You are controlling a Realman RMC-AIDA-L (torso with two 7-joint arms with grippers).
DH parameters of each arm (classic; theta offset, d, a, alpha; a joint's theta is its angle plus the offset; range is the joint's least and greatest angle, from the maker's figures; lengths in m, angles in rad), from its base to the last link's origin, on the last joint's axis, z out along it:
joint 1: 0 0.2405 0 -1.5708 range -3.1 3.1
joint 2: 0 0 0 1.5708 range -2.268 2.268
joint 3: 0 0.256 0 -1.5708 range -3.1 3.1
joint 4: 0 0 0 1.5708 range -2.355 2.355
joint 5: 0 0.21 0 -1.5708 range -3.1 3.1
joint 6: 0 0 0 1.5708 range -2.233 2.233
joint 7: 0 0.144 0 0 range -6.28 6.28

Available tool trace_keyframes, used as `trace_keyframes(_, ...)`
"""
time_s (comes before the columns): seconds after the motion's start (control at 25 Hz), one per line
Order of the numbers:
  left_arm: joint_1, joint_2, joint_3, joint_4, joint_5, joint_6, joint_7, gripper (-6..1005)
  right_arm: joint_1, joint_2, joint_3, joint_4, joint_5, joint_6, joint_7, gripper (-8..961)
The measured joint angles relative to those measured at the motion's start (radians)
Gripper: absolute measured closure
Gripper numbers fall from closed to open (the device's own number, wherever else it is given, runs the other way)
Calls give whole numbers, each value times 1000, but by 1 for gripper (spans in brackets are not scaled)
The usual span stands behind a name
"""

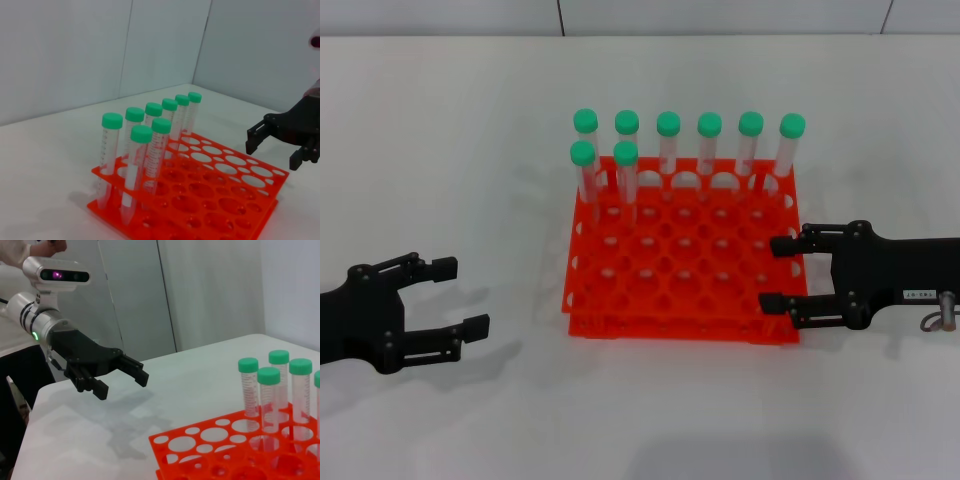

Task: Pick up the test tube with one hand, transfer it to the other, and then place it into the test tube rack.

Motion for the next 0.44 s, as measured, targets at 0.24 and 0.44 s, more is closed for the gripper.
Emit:
trace_keyframes(0.24,-3,-3,0,2,1,-7,-1,120,-2,0,0,0,0,3,-2,224)
trace_keyframes(0.44,-5,-6,0,2,1,-14,-2,120,-4,0,2,0,0,3,-7,224)
